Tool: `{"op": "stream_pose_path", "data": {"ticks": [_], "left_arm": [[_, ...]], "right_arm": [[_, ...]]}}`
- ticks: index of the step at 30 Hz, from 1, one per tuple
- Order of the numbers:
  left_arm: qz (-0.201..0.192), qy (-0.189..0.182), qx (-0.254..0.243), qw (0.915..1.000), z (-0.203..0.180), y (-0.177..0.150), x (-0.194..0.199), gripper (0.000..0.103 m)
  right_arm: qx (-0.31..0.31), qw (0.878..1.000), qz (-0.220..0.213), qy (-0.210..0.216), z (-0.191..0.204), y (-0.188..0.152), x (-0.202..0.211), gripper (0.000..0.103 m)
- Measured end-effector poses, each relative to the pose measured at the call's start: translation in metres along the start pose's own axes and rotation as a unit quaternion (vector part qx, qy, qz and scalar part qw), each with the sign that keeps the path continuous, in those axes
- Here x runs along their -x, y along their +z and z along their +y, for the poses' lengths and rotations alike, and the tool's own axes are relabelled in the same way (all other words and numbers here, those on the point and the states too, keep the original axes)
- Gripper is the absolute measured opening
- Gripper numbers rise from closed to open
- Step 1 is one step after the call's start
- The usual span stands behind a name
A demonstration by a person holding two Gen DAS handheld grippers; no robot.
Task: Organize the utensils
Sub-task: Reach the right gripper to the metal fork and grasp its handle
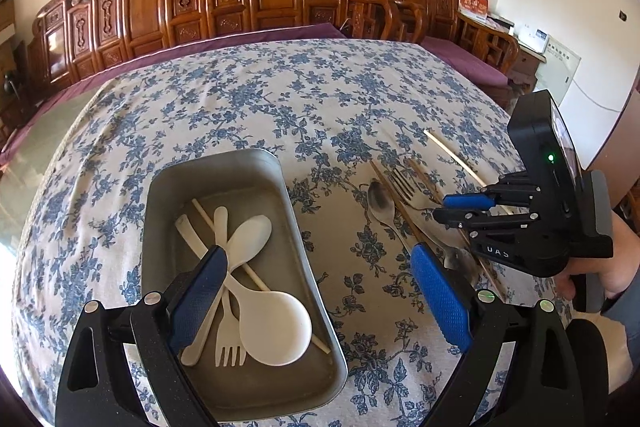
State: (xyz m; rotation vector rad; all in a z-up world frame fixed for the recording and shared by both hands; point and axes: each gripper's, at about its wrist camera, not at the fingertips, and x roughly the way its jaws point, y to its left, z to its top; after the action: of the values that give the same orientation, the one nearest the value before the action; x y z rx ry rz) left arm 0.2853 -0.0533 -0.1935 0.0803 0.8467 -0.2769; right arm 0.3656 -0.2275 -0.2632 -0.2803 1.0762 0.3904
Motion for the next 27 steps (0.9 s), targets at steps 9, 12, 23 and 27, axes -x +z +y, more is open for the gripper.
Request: {"op": "stream_pose_path", "data": {"ticks": [9, 12, 23, 27], "left_arm": [[0.003, 0.001, -0.005, 1.0, -0.004, -0.001, -0.002, 0.089], [0.005, 0.0, -0.007, 1.0, -0.005, -0.001, -0.003, 0.089], [0.009, -0.006, -0.021, 0.9997, -0.028, -0.004, -0.001, 0.089], [0.01, -0.007, -0.029, 0.9995, -0.042, -0.004, -0.001, 0.089]], "right_arm": [[0.03, 0.999, 0.02, 0.014, 0.009, -0.001, -0.003, 0.018], [0.027, 0.999, 0.022, 0.015, 0.009, 0.003, -0.005, 0.018], [-0.007, 1.0, -0.021, 0.015, -0.005, -0.012, 0.022, 0.008], [-0.027, 0.998, -0.062, 0.014, -0.015, -0.022, 0.057, 0.008]]}}
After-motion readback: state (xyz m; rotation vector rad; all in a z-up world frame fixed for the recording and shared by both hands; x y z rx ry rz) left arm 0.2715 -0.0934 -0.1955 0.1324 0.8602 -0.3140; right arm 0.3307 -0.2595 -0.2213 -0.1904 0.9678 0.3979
